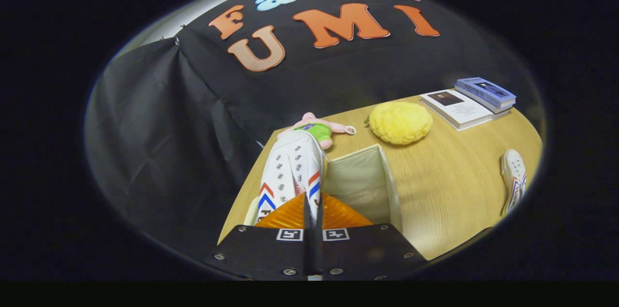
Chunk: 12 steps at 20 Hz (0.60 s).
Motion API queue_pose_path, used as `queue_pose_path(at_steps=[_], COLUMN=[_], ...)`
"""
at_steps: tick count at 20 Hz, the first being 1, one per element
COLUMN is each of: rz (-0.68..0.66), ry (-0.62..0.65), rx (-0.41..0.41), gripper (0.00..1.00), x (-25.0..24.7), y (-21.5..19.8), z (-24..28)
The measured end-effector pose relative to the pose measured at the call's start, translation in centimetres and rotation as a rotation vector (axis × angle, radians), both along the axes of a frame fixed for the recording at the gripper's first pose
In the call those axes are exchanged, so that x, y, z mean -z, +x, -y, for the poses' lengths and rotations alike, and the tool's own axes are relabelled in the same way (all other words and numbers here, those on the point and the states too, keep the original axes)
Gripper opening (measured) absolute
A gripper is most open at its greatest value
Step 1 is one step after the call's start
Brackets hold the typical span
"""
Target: Open the storage box then place both shoes into the box .Put the left shoe in first, then the right shoe, with the right side of both shoes facing outward in a uniform manner.
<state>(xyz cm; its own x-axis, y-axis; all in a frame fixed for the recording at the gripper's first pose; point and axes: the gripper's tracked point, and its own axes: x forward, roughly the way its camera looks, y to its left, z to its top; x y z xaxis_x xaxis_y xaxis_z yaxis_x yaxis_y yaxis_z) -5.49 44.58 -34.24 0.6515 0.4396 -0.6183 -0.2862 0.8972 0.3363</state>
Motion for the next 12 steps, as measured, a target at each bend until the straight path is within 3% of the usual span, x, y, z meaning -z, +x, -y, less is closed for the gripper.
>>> queue_pose_path(at_steps=[12], rz=[-0.016], ry=[-0.061], rx=[-0.015], gripper=[0.02], x=[0.8], y=[-3.0], z=[0.2])
